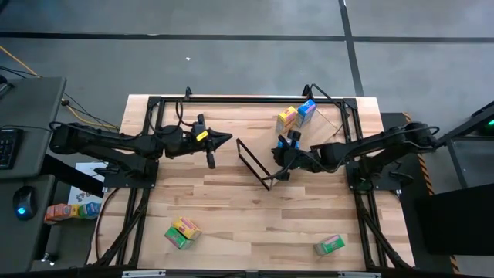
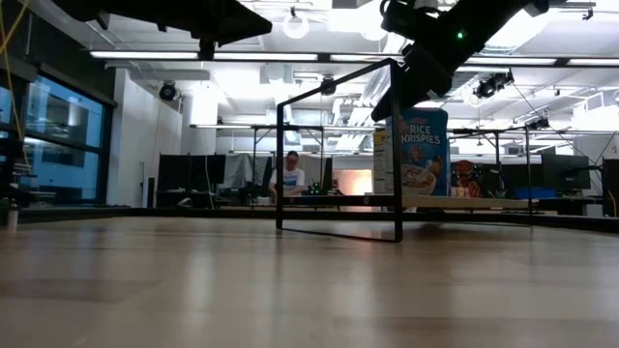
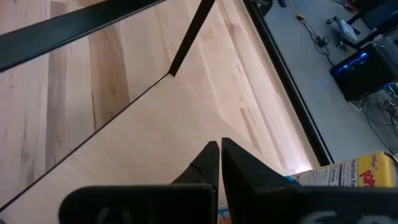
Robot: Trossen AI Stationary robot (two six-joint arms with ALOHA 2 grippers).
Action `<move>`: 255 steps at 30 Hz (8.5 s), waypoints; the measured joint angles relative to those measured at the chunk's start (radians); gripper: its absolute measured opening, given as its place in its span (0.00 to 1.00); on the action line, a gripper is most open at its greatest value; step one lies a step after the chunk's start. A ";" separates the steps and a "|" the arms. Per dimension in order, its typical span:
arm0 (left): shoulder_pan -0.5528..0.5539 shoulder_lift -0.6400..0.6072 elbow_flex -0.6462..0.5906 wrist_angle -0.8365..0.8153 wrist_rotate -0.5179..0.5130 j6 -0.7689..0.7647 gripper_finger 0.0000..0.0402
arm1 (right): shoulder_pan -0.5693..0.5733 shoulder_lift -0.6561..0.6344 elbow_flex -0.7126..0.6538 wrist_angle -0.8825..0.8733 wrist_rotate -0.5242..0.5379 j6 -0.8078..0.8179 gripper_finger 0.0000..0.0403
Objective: Stack cereal on shelf
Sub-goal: Put the blue cereal box on the shelf aligned with the blue cereal box
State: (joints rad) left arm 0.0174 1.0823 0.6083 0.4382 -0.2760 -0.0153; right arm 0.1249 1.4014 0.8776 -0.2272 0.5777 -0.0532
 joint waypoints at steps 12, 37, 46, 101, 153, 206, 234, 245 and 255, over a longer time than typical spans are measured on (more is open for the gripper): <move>0.000 0.000 0.000 -0.012 0.000 0.000 0.00 | 0.000 -0.006 0.003 -0.133 0.078 0.099 0.00; 0.000 0.000 0.000 -0.024 0.000 0.001 0.00 | 0.000 -0.061 -0.004 -0.443 0.050 0.336 0.00; 0.000 0.000 0.000 -0.023 0.000 -0.003 0.00 | 0.012 -0.157 0.018 -0.836 0.098 0.577 0.00; 0.002 0.000 0.001 -0.023 0.003 -0.007 0.00 | -0.009 -0.312 -0.450 -0.047 -0.066 0.771 0.00; 0.002 0.000 0.001 -0.039 0.003 -0.007 0.00 | 0.398 -0.361 0.023 -1.026 -0.205 1.683 0.39; 0.002 0.000 0.001 -0.076 0.003 0.009 0.00 | 0.253 0.065 -0.094 -0.852 -0.220 1.822 0.50; -0.038 0.023 0.001 0.010 0.191 0.034 0.15 | 0.204 -0.051 0.636 -1.053 -0.028 0.954 0.23; -0.099 0.089 0.001 0.168 0.183 0.124 0.41 | 0.180 -0.015 0.647 -0.623 -0.045 0.494 0.23; -0.138 0.007 0.001 0.141 0.161 0.133 0.45 | 0.155 0.060 0.646 -0.457 -0.136 0.344 0.23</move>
State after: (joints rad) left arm -0.1207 1.0890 0.6095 0.5788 -0.1152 0.1173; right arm 0.2802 1.4609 1.5234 -0.6843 0.4417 0.2907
